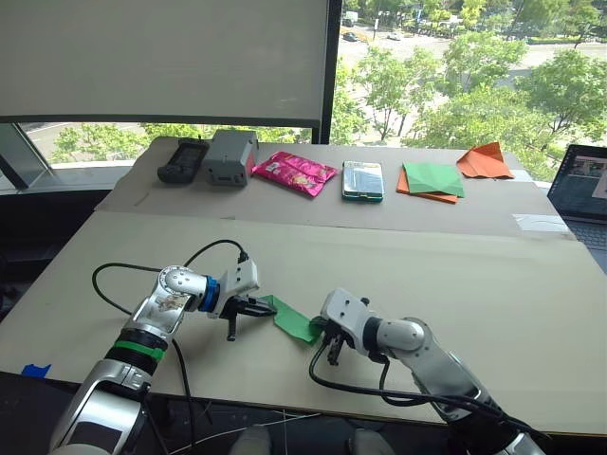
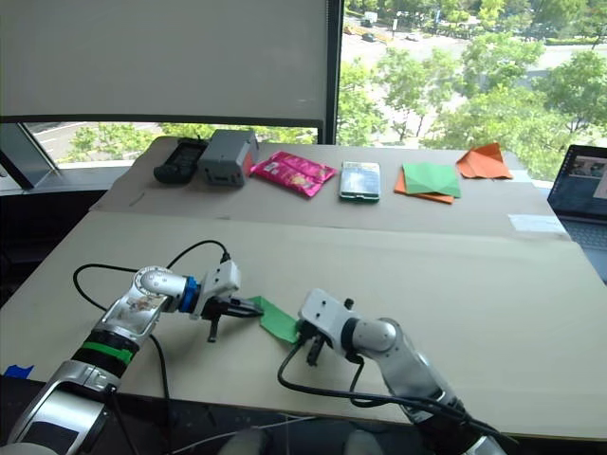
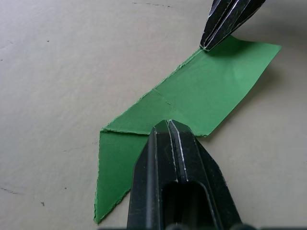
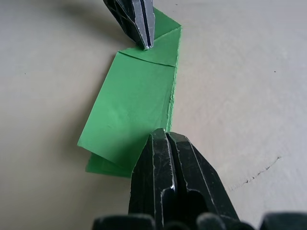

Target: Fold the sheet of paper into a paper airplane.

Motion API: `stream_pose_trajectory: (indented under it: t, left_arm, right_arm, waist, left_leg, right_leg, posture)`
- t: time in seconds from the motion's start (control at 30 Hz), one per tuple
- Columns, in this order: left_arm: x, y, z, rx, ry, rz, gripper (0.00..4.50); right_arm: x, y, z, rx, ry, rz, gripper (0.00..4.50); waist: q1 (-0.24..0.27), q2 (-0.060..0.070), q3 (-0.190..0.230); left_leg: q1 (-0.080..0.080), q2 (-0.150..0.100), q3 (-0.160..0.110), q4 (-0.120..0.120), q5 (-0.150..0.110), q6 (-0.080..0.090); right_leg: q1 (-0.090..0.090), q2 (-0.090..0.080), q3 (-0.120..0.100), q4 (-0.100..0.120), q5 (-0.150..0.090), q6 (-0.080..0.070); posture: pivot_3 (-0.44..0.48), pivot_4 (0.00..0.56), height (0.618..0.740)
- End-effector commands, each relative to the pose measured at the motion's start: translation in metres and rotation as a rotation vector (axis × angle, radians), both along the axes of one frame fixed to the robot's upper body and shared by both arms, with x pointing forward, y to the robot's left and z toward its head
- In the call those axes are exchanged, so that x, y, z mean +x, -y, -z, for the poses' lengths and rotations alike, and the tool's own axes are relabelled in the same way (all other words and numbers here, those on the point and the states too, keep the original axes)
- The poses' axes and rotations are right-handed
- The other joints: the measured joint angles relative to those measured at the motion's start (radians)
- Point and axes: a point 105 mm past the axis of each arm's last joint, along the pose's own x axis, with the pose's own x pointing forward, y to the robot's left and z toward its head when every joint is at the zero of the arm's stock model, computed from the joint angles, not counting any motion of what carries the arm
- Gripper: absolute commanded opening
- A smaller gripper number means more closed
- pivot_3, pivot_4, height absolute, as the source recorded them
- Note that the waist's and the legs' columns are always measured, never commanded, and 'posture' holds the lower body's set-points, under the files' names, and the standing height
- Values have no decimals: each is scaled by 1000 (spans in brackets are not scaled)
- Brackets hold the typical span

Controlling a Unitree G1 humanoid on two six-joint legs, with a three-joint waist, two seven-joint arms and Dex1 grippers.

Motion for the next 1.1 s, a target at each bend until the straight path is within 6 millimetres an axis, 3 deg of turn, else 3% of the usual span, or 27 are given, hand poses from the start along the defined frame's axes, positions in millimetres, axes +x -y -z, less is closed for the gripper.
stream_pose_trajectory:
  t: [0.03, 0.57, 0.63, 0.77, 0.93, 1.0, 1.1]
  left_arm:
    - [-6, -3, 14, 48, -41, -2, 0]
    - [-8, 5, 17, 40, -45, 12, 0]
    - [-7, 6, 17, 39, -44, 12, 0]
    - [-6, 7, 16, 38, -37, 10, 0]
    - [-6, 7, 16, 37, -36, 13, 0]
    - [-6, 7, 16, 37, -36, 16, 0]
    - [-6, 8, 15, 36, -38, 19, 0]
  right_arm:
    - [-16, 24, 42, -113, -185, 66, 11]
    - [-28, 40, 32, -125, -195, 101, 11]
    - [-26, 41, 20, -98, -166, 103, 11]
    - [-24, 25, -30, 106, -90, 51, 11]
    - [-18, 14, -70, 239, -1, 35, 11]
    - [-16, 2, -73, 268, 1, 20, 11]
    - [-18, -10, -57, 222, -24, -1, 11]
  waist:
    - [0, 0, 0]
    - [7, -1, 0]
    - [7, -1, 0]
    - [12, -2, 2]
    - [5, -2, 4]
    - [0, -2, 4]
    - [1, -2, 4]
  left_leg:
    - [0, 0, 0, 0, 0, 0]
    - [-1, -1, 0, 0, -4, -7]
    - [-1, -1, 0, 0, -4, -7]
    - [-2, -1, 0, 0, -5, -7]
    - [-3, -1, 0, 0, -4, -7]
    - [-3, -1, 0, 0, -5, -7]
    - [-3, -1, 0, 0, -5, -7]
  right_leg:
    - [0, 0, 0, 0, 0, 0]
    - [2, -1, 0, -1, -2, 1]
    - [2, -1, -1, -1, -2, 1]
    - [2, -2, -1, -1, -3, 2]
    - [0, -1, -1, 0, -2, 2]
    - [0, -1, -1, 0, -2, 2]
    - [-1, -1, -1, 0, -3, 2]
  posture:
    - [0, 150, 736]
    - [0, 150, 736]
    - [0, 150, 736]
    - [0, 150, 736]
    - [0, 150, 736]
    - [0, 150, 736]
    - [0, 150, 736]
